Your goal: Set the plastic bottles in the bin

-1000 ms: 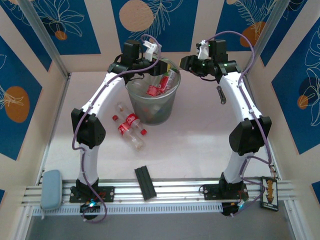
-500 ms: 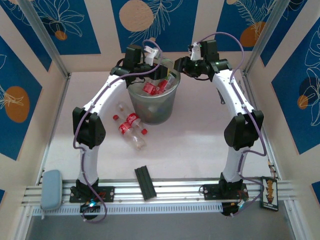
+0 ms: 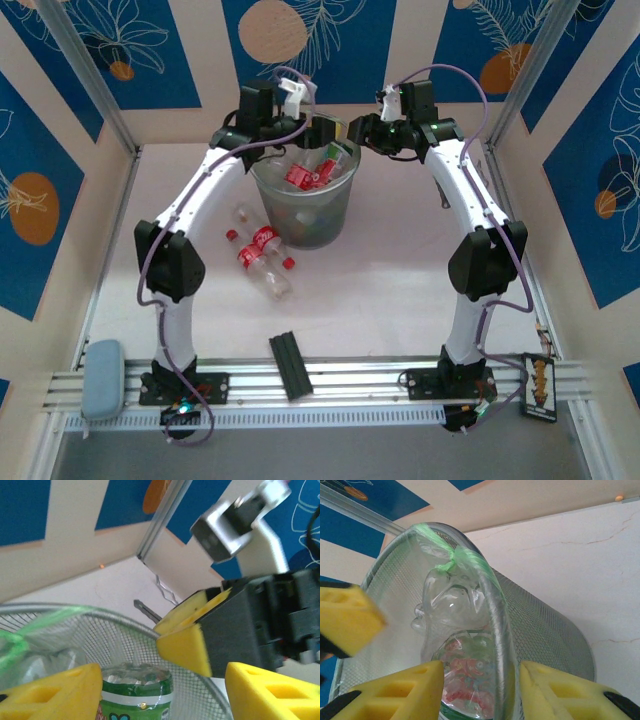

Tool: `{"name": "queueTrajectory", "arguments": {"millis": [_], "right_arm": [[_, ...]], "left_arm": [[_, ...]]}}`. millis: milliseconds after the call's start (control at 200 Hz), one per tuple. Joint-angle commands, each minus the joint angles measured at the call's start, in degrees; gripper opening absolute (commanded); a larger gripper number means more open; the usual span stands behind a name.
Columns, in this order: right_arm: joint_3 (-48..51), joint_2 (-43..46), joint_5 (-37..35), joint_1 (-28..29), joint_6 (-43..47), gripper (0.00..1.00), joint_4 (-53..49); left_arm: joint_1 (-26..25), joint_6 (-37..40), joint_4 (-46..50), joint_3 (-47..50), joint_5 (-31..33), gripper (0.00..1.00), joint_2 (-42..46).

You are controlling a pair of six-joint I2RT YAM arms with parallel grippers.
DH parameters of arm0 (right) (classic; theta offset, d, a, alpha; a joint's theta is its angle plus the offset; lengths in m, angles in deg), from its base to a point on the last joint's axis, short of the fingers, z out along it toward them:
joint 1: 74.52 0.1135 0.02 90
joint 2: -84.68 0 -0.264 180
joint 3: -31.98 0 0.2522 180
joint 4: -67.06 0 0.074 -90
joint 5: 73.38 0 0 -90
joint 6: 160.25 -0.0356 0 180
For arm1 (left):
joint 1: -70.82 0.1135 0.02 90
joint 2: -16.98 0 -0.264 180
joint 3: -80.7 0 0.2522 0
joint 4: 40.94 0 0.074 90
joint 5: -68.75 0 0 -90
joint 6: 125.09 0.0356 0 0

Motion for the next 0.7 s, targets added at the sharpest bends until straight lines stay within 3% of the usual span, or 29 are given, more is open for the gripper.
{"name": "queueTrajectory", "arguments": {"millis": [0, 175, 540, 690], "right_arm": [[1.2, 2.9, -0.2, -0.1, 0.7, 0.45, -1.1], [2.3, 3.6, -0.8, 0.2, 1.1, 0.45, -1.1], [4.5, 5.6, -1.9, 0.0, 2.2, 0.44, -0.8], [5.5, 5.9, -2.5, -0.2, 2.6, 0.45, -0.8]], "left_arm": [[1.7, 0.5, 1.4, -2.1, 4.0, 0.67, 6.7], [5.2, -1.1, 7.9, 5.3, 12.2, 0.68, 15.3], [17.3, -10.4, 10.4, 40.8, 24.8, 0.69, 42.1], [17.9, -15.3, 13.2, 51.6, 28.8, 0.78, 47.3]]}}
